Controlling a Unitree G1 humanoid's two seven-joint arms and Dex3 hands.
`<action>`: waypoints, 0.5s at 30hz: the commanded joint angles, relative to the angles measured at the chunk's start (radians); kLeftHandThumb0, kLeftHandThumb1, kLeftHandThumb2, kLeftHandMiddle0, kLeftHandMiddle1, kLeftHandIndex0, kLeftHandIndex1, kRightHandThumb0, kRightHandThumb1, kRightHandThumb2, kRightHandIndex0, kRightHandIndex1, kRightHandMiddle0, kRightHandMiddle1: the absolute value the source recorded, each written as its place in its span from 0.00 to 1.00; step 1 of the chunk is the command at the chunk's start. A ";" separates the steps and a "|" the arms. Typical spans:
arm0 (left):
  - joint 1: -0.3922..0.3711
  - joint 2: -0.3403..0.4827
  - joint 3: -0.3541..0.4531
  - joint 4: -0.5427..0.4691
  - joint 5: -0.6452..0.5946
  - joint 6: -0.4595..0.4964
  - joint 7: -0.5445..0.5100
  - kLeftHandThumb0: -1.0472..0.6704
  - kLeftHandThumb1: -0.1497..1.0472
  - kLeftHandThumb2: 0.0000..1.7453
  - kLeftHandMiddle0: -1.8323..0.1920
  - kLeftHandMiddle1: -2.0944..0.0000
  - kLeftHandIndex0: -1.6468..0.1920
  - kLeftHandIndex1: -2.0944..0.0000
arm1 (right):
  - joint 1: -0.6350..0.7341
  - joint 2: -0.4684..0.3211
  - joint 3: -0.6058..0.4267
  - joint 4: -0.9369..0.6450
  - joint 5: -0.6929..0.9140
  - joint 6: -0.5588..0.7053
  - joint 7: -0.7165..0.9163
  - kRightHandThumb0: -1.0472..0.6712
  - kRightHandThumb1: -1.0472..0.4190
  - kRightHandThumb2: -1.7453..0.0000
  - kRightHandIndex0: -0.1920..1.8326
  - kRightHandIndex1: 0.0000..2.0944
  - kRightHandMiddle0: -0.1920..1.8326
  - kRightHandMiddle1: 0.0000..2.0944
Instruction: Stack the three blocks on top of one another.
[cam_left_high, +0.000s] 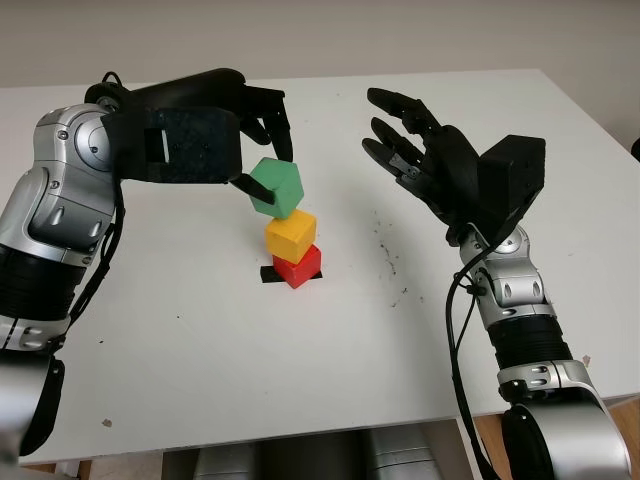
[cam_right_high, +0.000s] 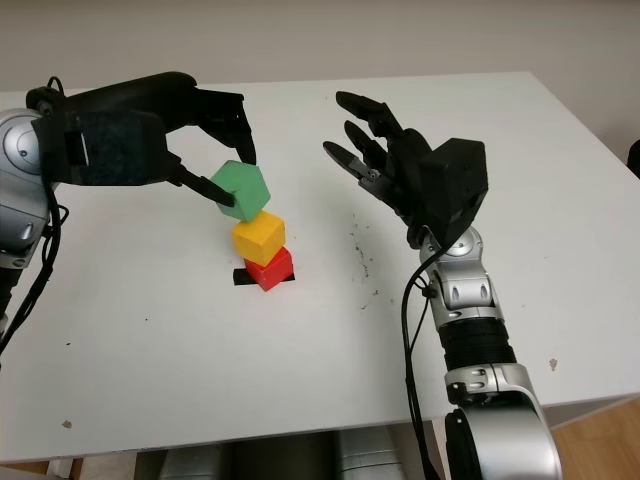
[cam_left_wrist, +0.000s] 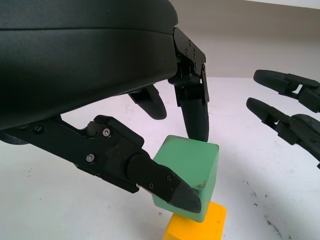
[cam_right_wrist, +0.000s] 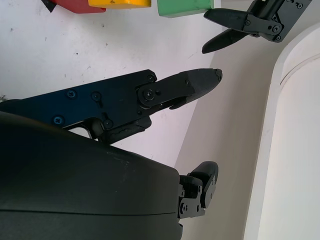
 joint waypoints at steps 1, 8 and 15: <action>-0.018 -0.001 0.004 -0.007 -0.006 -0.019 0.000 0.34 0.96 0.03 0.79 0.67 0.71 0.18 | 0.004 0.000 -0.004 -0.018 0.003 -0.006 -0.001 0.25 0.00 0.96 0.19 0.03 0.09 0.31; -0.021 -0.001 0.000 0.007 -0.002 -0.050 -0.005 0.32 0.97 0.03 0.79 0.66 0.70 0.19 | 0.006 0.002 -0.003 -0.025 0.001 0.001 -0.009 0.24 0.00 0.96 0.19 0.03 0.09 0.31; -0.025 -0.008 -0.001 0.002 0.000 -0.025 -0.024 0.33 0.97 0.03 0.80 0.65 0.71 0.20 | 0.007 0.001 -0.003 -0.020 0.003 -0.003 -0.006 0.24 0.00 0.96 0.19 0.03 0.09 0.32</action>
